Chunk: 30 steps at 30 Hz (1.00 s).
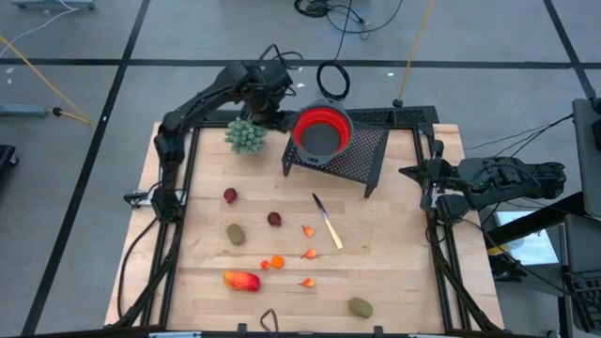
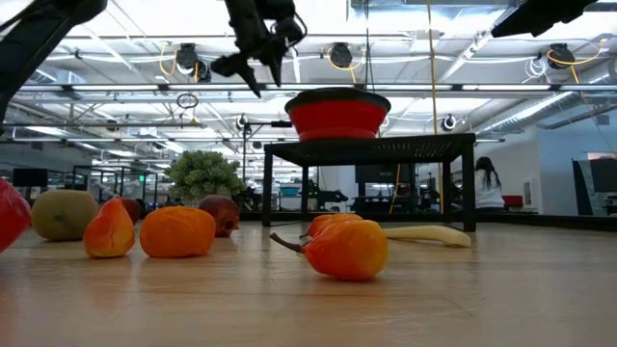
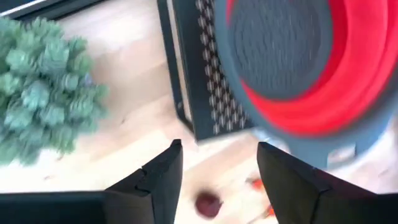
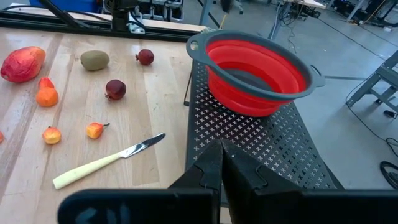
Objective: Pick & Place Fruit
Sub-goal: Put the red mango into the red strainer bowl on the shelf
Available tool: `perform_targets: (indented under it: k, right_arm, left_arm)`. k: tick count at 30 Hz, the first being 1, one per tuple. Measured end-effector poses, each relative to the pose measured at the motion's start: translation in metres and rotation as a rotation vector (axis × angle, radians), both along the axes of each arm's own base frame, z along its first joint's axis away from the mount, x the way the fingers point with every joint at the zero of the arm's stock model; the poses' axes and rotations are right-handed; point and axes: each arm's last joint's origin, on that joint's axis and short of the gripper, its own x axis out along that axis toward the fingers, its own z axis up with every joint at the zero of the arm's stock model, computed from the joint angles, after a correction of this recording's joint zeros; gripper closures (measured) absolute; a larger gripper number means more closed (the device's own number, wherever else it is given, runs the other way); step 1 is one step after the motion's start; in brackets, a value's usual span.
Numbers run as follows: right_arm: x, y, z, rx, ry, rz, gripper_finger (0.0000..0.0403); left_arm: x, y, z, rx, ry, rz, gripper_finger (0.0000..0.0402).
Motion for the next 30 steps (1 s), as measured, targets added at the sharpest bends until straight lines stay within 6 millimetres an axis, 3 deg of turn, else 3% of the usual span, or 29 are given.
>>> perform_targets:
  k: [12, 25, 30]
  right_arm:
    - [0.000, 0.000, 0.000, -0.007, 0.006, 0.002, 0.0403]
    - [0.000, 0.000, 0.000, -0.008, 0.007, 0.003, 0.0403]
    - [0.000, 0.000, -0.001, -0.027, 0.017, 0.012, 0.0403]
  left_arm:
    - [-0.003, -0.091, 0.039, 0.219, -0.015, -0.319, 0.0280]
    - [0.007, -0.179, 0.042, 0.229, -0.036, -0.393, 0.0346]
    - [0.006, -0.215, 0.042, 0.255, -0.045, -0.550, 0.0379]
